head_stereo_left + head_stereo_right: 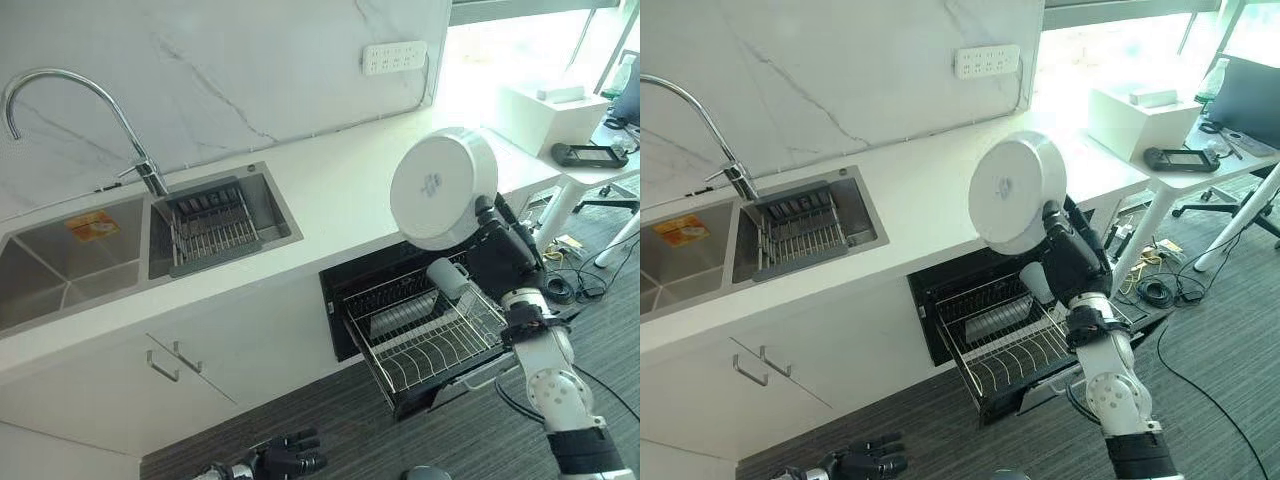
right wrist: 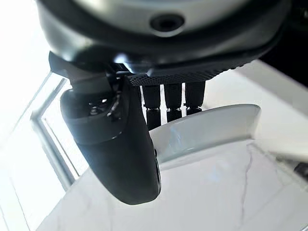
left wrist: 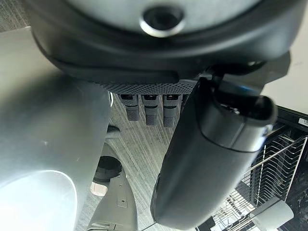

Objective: Place the dishes in the dishwasher.

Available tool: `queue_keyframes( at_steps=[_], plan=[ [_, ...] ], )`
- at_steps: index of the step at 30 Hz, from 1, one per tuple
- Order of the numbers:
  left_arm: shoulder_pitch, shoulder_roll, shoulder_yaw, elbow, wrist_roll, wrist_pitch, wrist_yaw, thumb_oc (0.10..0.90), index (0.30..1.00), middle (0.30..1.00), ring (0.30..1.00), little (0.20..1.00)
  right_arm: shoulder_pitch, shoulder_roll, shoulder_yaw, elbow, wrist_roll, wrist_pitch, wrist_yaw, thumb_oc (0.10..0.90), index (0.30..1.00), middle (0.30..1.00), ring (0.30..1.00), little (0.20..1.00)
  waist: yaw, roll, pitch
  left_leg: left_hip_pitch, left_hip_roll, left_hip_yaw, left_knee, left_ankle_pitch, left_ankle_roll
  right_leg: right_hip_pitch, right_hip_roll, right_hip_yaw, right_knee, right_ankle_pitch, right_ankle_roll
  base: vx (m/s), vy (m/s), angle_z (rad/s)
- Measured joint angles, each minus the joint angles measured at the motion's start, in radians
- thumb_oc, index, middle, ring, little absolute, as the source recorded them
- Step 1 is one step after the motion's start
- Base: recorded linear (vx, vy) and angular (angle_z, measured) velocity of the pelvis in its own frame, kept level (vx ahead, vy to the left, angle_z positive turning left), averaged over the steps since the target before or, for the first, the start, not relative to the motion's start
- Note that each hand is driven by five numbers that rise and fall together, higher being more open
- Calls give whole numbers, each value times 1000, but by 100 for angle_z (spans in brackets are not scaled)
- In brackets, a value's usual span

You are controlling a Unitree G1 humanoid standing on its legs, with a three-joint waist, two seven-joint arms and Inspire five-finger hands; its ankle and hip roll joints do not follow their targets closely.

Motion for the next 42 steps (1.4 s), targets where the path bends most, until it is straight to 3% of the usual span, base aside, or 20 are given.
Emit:
queue_keyframes(
  at_steps=[4,6,8,10,13,18,23,31,35,39,42],
  plan=[
    [31,-8,45,12,-39,-1,15,800,900,900,900,900,121,-157,-75,-2,-277,58,3,400,300,300,300,300,-22,-1,-18,-3,3,21,-17,11,1,-22,3,19,2,8,-10,-60,10,-16],
    [40,-8,55,16,-41,-1,19,800,900,900,900,900,205,-189,-101,7,-442,85,28,400,300,300,300,300,-35,-17,-19,-7,-3,25,-17,9,1,-22,-4,22,-10,19,-2,-69,39,-2],
    [45,-8,63,17,-61,-1,22,800,900,900,900,900,217,-186,-90,20,-480,123,50,400,300,300,300,300,-40,-21,-21,-19,-6,24,-14,10,2,-24,-7,22,-21,32,5,-54,38,5],
    [49,-3,62,15,-74,0,24,800,900,900,900,900,215,-131,-79,68,-555,123,63,400,300,300,300,300,-25,-33,-35,-20,-10,21,-12,11,4,-21,-12,20,-25,35,5,-27,41,6],
    [48,-5,60,4,-76,0,35,800,900,900,900,900,213,-129,-43,115,-647,131,73,400,300,300,300,300,-12,-37,-38,-35,-30,12,-12,12,18,-20,-34,12,-37,45,19,-14,30,16],
    [45,-5,50,2,-76,1,38,800,900,900,900,900,171,-110,31,215,-673,134,95,400,300,300,300,300,-7,-40,-39,-35,-43,-1,-3,2,30,7,-47,-4,-60,53,30,-3,6,10],
    [23,-2,19,-7,-76,1,39,800,900,900,900,900,101,-107,114,326,-754,130,100,400,300,300,300,300,42,-42,-37,-39,-47,-29,3,-1,30,33,-52,-31,-71,50,32,15,0,16],
    [13,2,19,-10,-74,4,38,800,900,900,900,900,-76,-108,157,495,-848,124,67,400,300,300,300,300,68,-43,-36,-39,-65,-44,6,-7,38,53,-70,-54,-79,51,34,34,1,9],
    [-16,10,-4,-8,-75,24,41,800,900,900,900,900,-221,-126,234,687,-899,122,33,400,300,300,300,300,98,-45,-24,-40,-76,-72,9,-11,40,81,-78,-83,-91,46,42,48,-6,22],
    [-19,11,-8,-9,-75,22,64,800,900,900,900,900,-285,-136,303,759,-946,121,20,400,300,300,300,300,103,-42,-18,-46,-80,-92,21,-14,36,99,-79,-95,-99,44,45,39,-2,13],
    [-25,11,-12,-10,-77,15,82,800,900,900,900,900,-305,-143,305,828,-978,118,18,400,300,300,300,300,129,-41,-16,-53,-85,-102,21,-15,36,103,-80,-106,-104,44,46,24,4,11]
  ],
)
